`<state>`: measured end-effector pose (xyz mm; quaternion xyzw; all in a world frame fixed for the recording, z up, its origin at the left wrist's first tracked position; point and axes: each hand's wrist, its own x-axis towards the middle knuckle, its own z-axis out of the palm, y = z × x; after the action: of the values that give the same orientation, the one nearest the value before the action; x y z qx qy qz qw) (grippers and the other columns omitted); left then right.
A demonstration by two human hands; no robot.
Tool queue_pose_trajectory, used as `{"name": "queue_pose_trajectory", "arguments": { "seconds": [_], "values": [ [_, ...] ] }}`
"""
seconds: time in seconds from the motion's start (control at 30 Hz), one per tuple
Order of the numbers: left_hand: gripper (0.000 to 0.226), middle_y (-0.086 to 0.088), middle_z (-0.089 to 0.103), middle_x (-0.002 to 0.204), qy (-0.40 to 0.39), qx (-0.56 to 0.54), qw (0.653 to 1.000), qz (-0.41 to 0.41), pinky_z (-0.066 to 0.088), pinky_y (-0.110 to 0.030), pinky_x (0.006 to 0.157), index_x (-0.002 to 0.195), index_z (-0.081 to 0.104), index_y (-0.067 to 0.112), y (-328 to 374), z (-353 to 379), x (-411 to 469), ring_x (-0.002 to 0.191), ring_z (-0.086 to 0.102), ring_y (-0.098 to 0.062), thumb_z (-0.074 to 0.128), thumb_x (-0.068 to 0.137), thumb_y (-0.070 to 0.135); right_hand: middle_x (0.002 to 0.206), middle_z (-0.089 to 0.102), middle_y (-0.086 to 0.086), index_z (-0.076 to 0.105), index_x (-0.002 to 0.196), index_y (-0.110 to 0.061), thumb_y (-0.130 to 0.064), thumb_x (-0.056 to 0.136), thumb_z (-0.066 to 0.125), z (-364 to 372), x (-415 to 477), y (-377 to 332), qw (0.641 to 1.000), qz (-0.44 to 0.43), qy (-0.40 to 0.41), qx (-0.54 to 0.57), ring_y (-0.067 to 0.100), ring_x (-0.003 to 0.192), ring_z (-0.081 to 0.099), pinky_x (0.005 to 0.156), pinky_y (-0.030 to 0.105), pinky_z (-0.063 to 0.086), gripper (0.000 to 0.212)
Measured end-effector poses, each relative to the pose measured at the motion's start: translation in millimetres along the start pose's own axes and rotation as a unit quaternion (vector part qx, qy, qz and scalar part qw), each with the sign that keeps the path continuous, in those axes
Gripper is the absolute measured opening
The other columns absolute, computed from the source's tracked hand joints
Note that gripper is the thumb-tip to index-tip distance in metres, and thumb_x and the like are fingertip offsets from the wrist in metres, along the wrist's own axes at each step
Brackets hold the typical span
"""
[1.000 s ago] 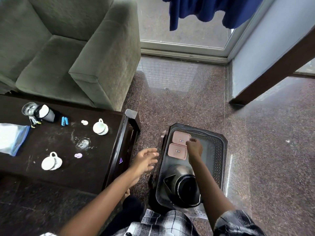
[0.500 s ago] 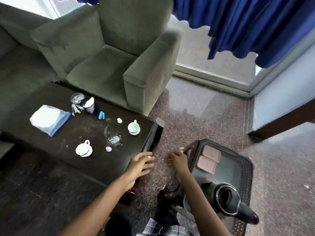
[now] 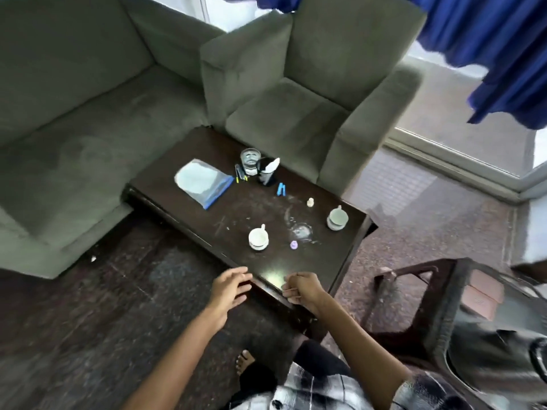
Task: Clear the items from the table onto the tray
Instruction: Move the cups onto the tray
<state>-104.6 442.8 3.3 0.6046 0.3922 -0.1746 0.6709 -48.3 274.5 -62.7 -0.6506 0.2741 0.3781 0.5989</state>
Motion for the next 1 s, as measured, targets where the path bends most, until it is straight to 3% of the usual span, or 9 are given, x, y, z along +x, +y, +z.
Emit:
{"name": "queue_pose_trajectory", "arguments": {
  "seconds": [0.3, 0.57, 0.67, 0.73, 0.8, 0.9, 1.0],
  "values": [
    [0.02, -0.004, 0.064, 0.108, 0.01, -0.025, 1.0, 0.006, 0.047, -0.024, 0.074, 0.111, 0.058, 0.016, 31.1, -53.7, 32.2, 0.1, 0.061, -0.022, 0.044, 0.096, 0.015, 0.064, 0.055, 0.011, 0.051, 0.073, -0.008, 0.0, 0.086, 0.046, 43.1, 39.4, -28.8, 0.999, 0.017, 0.027, -0.041, 0.012, 0.033, 0.049, 0.035, 0.014, 0.034, 0.016],
    [0.023, -0.003, 0.064, 0.11, 0.021, 0.004, 1.0, -0.018, 0.047, -0.025, 0.075, 0.115, 0.057, 0.015, 79.5, -76.3, 94.1, 0.102, 0.06, -0.02, 0.043, 0.098, 0.017, 0.06, 0.056, 0.006, 0.05, 0.068, -0.012, -0.005, 0.085, 0.042, 71.2, 128.3, -54.1, 0.981, 0.031, 0.076, -0.177, 0.013, 0.041, 0.051, 0.038, 0.013, 0.036, 0.021],
    [0.02, -0.003, 0.064, 0.11, 0.017, 0.046, 0.998, -0.034, 0.046, -0.024, 0.074, 0.112, 0.057, 0.016, 101.2, -77.7, 120.7, 0.1, 0.06, -0.02, 0.044, 0.097, 0.016, 0.063, 0.056, 0.009, 0.047, 0.069, -0.012, -0.004, 0.084, 0.041, 76.7, 155.8, -64.1, 0.971, 0.017, 0.102, -0.214, 0.021, 0.05, 0.054, 0.041, 0.022, 0.038, 0.018],
    [0.018, -0.002, 0.065, 0.107, 0.011, 0.082, 0.996, -0.034, 0.046, -0.024, 0.073, 0.108, 0.059, 0.017, 114.7, -76.1, 139.7, 0.094, 0.061, -0.018, 0.045, 0.097, 0.016, 0.075, 0.059, 0.014, 0.046, 0.079, -0.011, -0.004, 0.082, 0.043, 79.0, 177.1, -66.4, 0.967, 0.011, 0.116, -0.228, 0.029, 0.068, 0.061, 0.051, 0.031, 0.043, 0.008],
    [0.016, 0.0, 0.066, 0.102, 0.01, 0.114, 0.993, -0.025, 0.045, -0.024, 0.072, 0.098, 0.061, 0.021, 127.9, -73.7, 159.9, 0.088, 0.062, -0.015, 0.045, 0.097, 0.016, 0.087, 0.059, 0.019, 0.048, 0.089, -0.01, -0.006, 0.079, 0.043, 80.8, 202.2, -62.8, 0.966, 0.024, 0.113, -0.232, 0.033, 0.081, 0.063, 0.059, 0.034, 0.045, 0.012],
    [0.016, 0.002, 0.066, 0.1, -0.003, 0.154, 0.988, -0.028, 0.046, -0.027, 0.076, 0.093, 0.061, 0.026, 142.8, -70.6, 181.5, 0.09, 0.062, -0.016, 0.047, 0.096, 0.019, 0.106, 0.062, 0.021, 0.05, 0.112, -0.007, -0.009, 0.08, 0.041, 86.3, 230.4, -52.7, 0.967, 0.043, 0.103, -0.228, 0.03, 0.081, 0.058, 0.054, 0.031, 0.042, 0.033],
    [0.015, 0.0, 0.066, 0.1, -0.022, 0.179, 0.983, -0.026, 0.046, -0.028, 0.076, 0.098, 0.06, 0.022, 148.9, -68.8, 190.7, 0.092, 0.062, -0.019, 0.047, 0.096, 0.016, 0.113, 0.061, 0.019, 0.049, 0.12, -0.009, -0.004, 0.08, 0.042, 90.4, 232.0, -59.2, 0.966, 0.047, 0.123, -0.223, 0.031, 0.085, 0.06, 0.066, 0.04, 0.051, 0.041]
  ]
}}
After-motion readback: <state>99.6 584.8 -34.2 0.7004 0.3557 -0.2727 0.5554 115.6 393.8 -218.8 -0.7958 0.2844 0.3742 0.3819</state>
